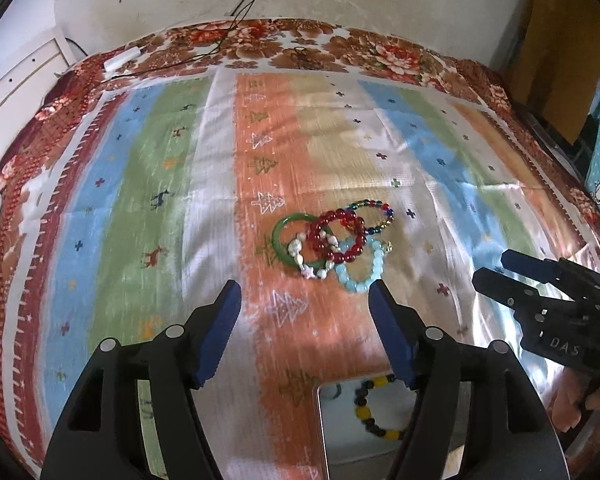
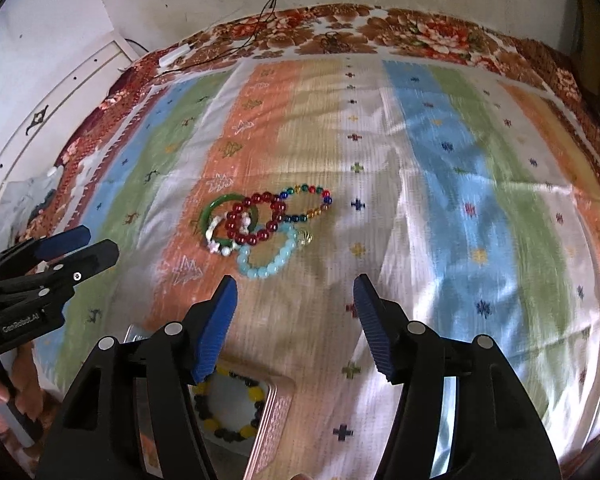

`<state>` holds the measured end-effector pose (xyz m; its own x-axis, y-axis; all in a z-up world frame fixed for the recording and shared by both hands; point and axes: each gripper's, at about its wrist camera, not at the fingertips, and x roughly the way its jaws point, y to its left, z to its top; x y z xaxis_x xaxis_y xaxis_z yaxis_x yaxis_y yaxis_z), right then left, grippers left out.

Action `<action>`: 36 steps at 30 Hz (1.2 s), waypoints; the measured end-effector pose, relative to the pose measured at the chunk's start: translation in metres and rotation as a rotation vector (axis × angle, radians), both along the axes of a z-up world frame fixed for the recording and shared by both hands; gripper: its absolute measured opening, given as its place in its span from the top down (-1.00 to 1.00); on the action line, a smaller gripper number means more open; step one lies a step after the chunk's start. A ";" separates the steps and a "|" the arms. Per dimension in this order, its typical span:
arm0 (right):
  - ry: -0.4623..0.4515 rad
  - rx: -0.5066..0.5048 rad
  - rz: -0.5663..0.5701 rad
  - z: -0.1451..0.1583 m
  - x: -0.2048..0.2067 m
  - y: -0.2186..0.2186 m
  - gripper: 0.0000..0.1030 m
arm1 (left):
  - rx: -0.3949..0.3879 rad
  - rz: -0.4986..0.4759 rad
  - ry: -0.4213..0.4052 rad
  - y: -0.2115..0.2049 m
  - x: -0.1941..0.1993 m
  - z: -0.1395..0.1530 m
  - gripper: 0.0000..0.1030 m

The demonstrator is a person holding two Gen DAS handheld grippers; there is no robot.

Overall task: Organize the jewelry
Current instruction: 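Move both open tools back over the remaining bracelet pile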

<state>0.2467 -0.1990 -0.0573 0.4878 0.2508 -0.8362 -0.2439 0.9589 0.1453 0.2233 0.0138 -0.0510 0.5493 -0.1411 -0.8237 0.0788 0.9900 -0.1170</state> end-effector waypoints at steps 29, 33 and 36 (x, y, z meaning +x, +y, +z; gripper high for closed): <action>0.126 -0.036 0.016 -0.043 0.052 0.021 -0.25 | 0.064 -0.011 0.109 -0.004 0.069 -0.048 -0.29; 0.143 -0.061 0.027 -0.053 0.058 0.027 -0.24 | 0.079 -0.009 0.129 -0.002 0.077 -0.057 -0.29; 0.156 -0.073 0.025 -0.060 0.064 0.027 -0.25 | 0.089 -0.007 0.146 -0.001 0.083 -0.066 -0.29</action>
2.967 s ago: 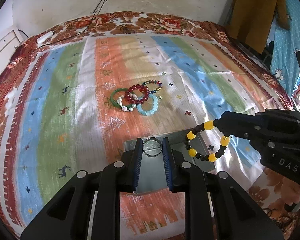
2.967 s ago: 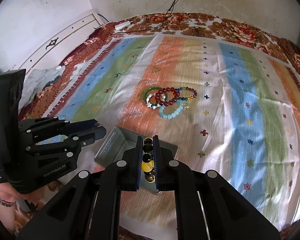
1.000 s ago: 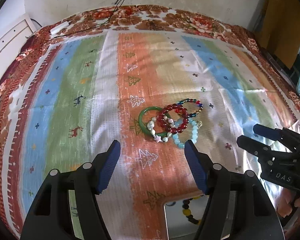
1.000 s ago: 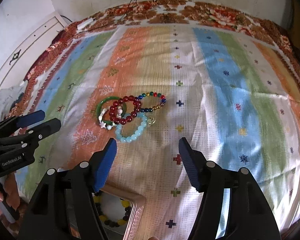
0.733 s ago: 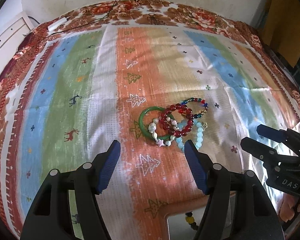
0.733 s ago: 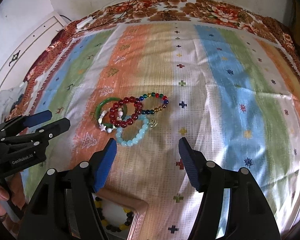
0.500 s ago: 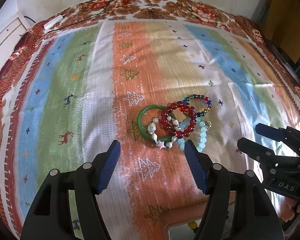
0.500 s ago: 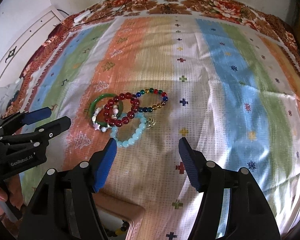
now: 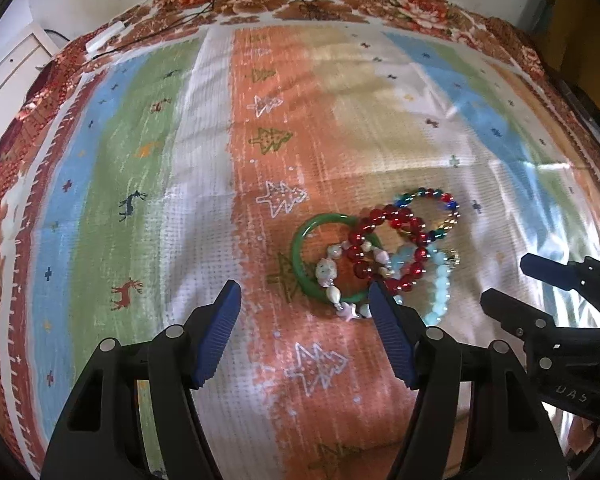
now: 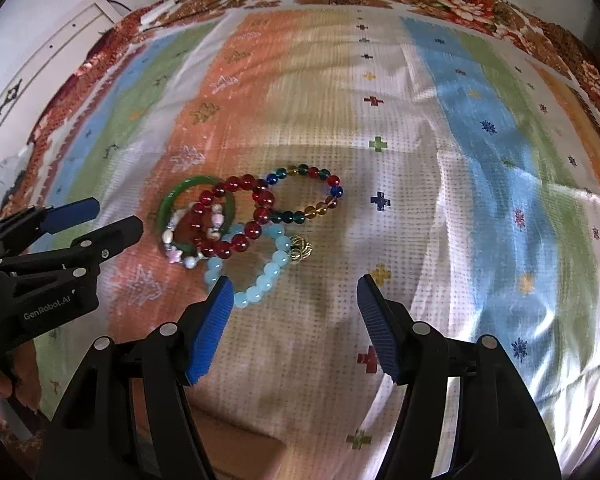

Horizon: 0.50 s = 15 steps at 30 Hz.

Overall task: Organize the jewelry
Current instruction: 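Move both open tools back over the remaining bracelet pile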

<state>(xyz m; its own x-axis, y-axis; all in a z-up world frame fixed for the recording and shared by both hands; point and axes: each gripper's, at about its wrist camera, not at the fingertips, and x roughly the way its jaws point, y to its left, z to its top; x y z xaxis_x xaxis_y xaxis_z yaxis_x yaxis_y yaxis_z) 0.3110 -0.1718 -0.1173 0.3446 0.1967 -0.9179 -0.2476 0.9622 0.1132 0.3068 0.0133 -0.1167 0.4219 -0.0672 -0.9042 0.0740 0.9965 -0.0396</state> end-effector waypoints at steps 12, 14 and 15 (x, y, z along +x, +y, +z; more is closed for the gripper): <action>0.046 -0.006 -0.021 -0.022 0.021 0.004 -0.24 | 0.010 -0.010 0.049 -0.001 0.020 -0.025 -0.18; 0.048 -0.010 -0.015 -0.025 0.023 0.007 -0.25 | 0.011 -0.023 0.059 -0.003 0.022 -0.029 -0.11; 0.050 -0.012 -0.012 -0.027 0.024 0.008 -0.24 | 0.013 -0.025 0.060 -0.003 0.023 -0.031 -0.06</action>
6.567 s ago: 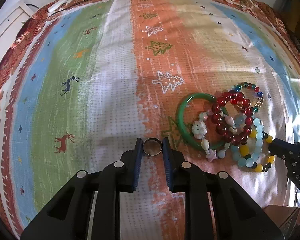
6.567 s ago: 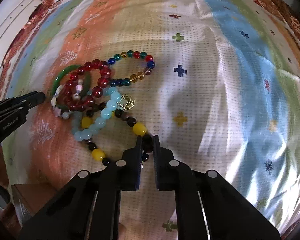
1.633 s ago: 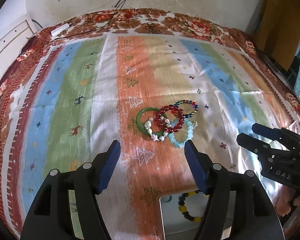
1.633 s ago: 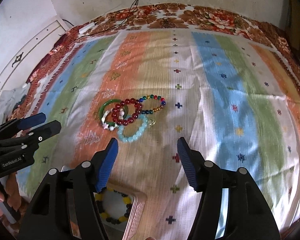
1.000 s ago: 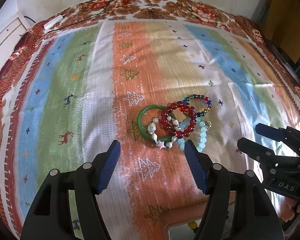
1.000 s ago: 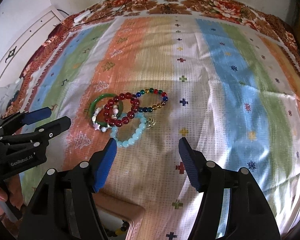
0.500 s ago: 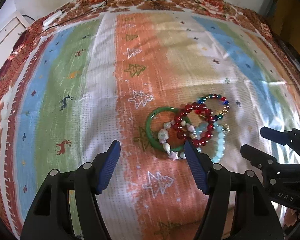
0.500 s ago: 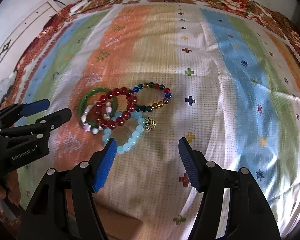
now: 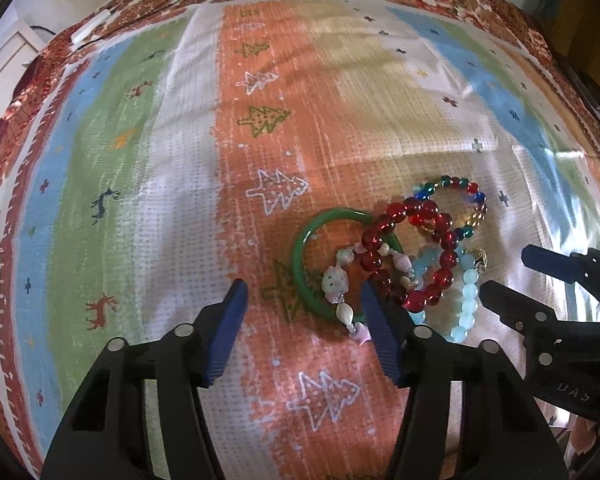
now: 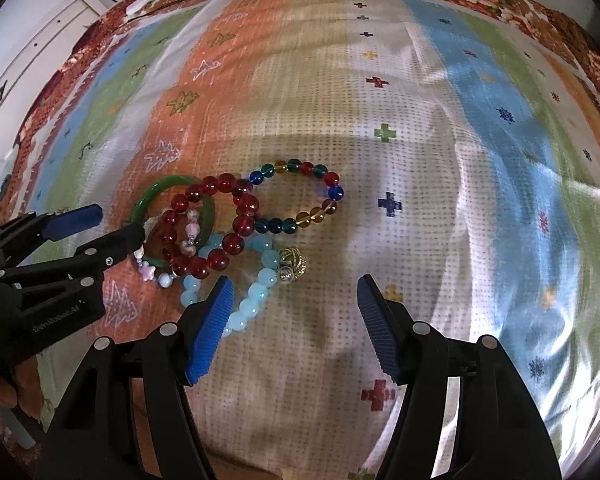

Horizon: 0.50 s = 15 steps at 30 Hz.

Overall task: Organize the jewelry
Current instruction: 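Move both open tools back over the remaining bracelet pile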

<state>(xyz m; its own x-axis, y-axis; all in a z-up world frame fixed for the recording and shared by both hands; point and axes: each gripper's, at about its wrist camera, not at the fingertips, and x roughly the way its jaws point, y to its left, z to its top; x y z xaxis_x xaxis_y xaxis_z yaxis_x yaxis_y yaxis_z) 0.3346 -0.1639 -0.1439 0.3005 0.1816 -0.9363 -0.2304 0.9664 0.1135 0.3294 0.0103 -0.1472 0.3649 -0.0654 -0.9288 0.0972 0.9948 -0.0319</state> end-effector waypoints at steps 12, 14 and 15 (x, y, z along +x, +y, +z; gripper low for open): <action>0.054 -0.013 -0.011 -0.013 0.008 0.004 0.18 | 0.028 -0.050 0.024 -0.011 0.002 -0.014 0.53; 0.072 0.006 -0.015 -0.014 0.009 0.003 0.32 | 0.033 -0.052 0.023 -0.011 0.002 -0.014 0.58; 0.080 0.017 -0.016 -0.014 0.008 0.003 0.44 | 0.032 -0.048 0.025 -0.009 0.002 -0.013 0.62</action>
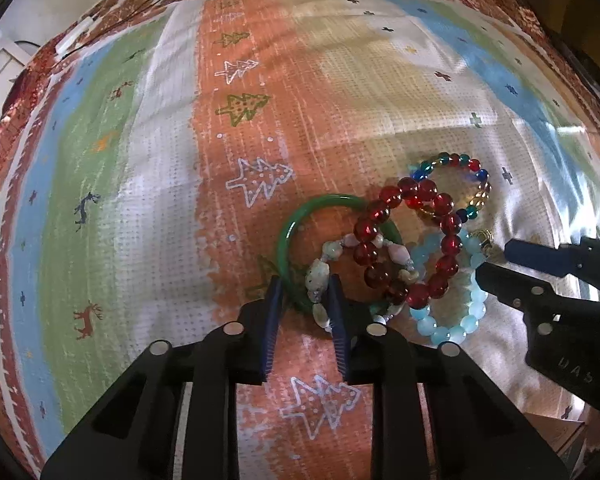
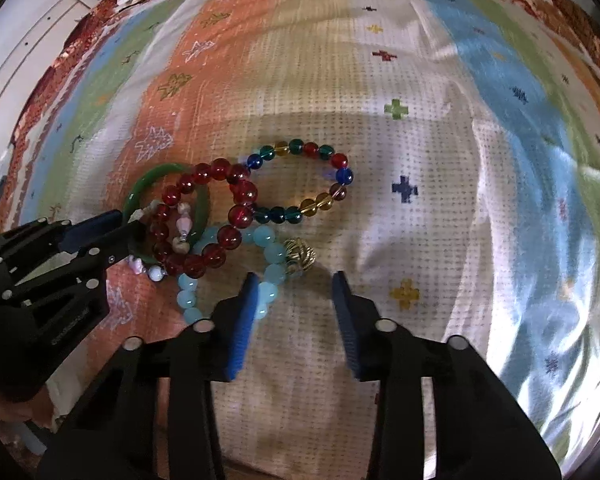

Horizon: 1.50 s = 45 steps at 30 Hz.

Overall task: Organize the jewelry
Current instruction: 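Move both open tools back over the remaining bracelet pile, then grasp the white bead bracelet with the left tool while the right grasps the light blue bracelet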

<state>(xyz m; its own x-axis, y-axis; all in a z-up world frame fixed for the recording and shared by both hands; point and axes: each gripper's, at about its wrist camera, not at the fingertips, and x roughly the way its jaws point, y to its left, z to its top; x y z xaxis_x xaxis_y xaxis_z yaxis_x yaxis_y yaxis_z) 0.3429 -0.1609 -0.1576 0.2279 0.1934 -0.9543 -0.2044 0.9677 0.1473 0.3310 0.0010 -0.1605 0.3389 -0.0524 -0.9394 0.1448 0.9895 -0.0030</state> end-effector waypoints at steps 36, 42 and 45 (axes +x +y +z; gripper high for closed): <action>0.035 0.039 0.022 -0.002 -0.001 0.011 0.29 | -0.050 0.006 -0.021 0.009 -0.008 0.018 0.86; 0.060 0.031 0.026 -0.006 0.005 0.014 0.29 | -0.061 -0.003 -0.012 0.009 -0.007 0.014 0.86; 0.063 0.009 0.045 -0.007 0.006 0.018 0.29 | -0.058 -0.018 -0.005 0.005 -0.008 0.011 0.86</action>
